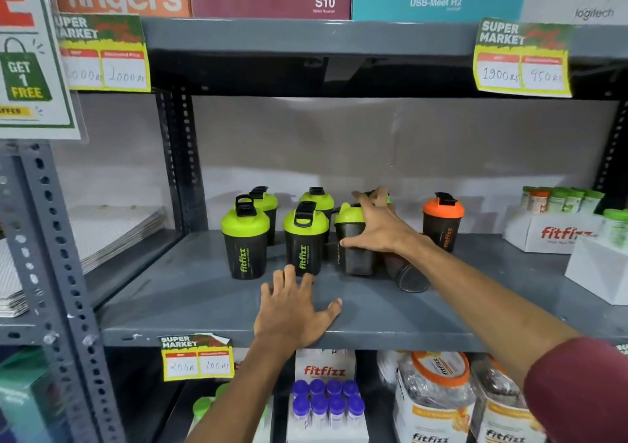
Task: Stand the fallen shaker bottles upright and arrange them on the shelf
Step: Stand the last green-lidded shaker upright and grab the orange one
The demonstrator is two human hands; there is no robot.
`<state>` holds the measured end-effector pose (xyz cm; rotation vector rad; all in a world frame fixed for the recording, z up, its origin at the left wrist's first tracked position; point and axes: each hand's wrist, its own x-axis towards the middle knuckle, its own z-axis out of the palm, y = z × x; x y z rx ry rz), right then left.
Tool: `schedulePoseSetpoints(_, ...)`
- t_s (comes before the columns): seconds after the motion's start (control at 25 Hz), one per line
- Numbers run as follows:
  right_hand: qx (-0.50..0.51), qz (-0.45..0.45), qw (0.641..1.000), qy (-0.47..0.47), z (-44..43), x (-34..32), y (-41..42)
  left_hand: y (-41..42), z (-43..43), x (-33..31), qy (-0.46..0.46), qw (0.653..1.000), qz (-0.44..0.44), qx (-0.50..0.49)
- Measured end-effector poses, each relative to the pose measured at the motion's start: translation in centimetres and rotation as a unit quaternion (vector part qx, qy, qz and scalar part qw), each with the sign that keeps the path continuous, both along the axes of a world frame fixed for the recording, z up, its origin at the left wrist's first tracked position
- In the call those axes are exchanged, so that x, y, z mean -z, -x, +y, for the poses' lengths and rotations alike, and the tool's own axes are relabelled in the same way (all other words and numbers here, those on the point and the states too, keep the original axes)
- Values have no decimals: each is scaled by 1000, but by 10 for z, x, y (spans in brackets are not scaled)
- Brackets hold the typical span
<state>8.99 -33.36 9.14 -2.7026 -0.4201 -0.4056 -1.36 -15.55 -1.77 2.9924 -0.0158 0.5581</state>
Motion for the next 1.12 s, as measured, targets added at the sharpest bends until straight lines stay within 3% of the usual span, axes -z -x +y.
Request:
schedulePoseSetpoints(0.12, -31, -53, 998, 9, -7, 13, 9, 1, 0, -1, 0, 1000, -1, 1)
schedulePoseSetpoints(0.28, -24, -53, 998, 1, -7, 16, 18, 3, -1, -1, 0, 1000, 0, 1)
schedulePoseSetpoints(0.52, 57, -123, 989, -54, 5, 5, 24, 3, -1, 0, 2, 1000, 4, 2)
schedulePoseSetpoints(1.12, -7, -57, 995, -79, -6, 10, 22, 2, 0, -1, 12, 1000, 7, 3)
